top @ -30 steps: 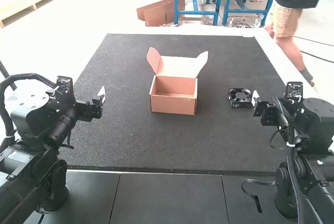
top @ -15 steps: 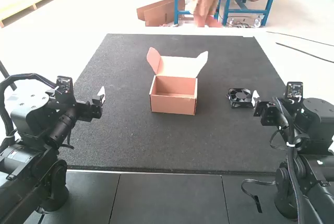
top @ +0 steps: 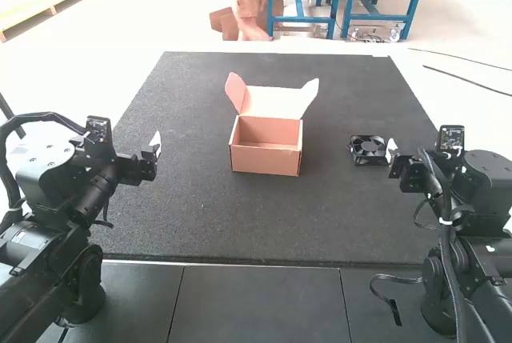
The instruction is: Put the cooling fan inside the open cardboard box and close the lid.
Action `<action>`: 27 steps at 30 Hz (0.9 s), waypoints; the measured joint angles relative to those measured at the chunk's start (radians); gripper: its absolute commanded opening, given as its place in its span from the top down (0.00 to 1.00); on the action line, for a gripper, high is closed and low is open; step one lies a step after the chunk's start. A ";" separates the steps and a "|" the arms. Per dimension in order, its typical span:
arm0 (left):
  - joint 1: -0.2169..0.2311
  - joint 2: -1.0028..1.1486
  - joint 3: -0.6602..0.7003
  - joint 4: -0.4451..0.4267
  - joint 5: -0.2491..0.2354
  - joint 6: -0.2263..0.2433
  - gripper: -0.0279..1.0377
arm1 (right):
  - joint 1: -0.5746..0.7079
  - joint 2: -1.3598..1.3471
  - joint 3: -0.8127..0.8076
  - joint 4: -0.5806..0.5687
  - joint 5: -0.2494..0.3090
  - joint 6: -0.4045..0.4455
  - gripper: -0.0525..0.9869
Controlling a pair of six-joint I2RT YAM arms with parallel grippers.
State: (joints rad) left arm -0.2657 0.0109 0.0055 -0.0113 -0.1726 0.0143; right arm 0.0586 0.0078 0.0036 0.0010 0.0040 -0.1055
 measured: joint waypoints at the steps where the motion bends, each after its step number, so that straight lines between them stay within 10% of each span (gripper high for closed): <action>1: 0.000 0.000 0.000 0.000 0.000 0.000 0.06 | 0.000 0.000 0.000 0.000 0.000 0.000 0.07; 14: 0.000 0.000 0.000 0.015 0.000 0.000 0.06 | 0.000 0.000 0.000 0.005 0.000 0.031 0.07; 27: 0.011 -0.001 0.005 0.219 -0.022 -0.023 0.07 | -0.004 0.000 0.001 0.257 0.034 0.056 0.07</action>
State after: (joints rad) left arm -0.2550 0.0097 0.0101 0.2077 -0.1944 -0.0090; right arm 0.0547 0.0078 0.0048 0.2584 0.0383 -0.0494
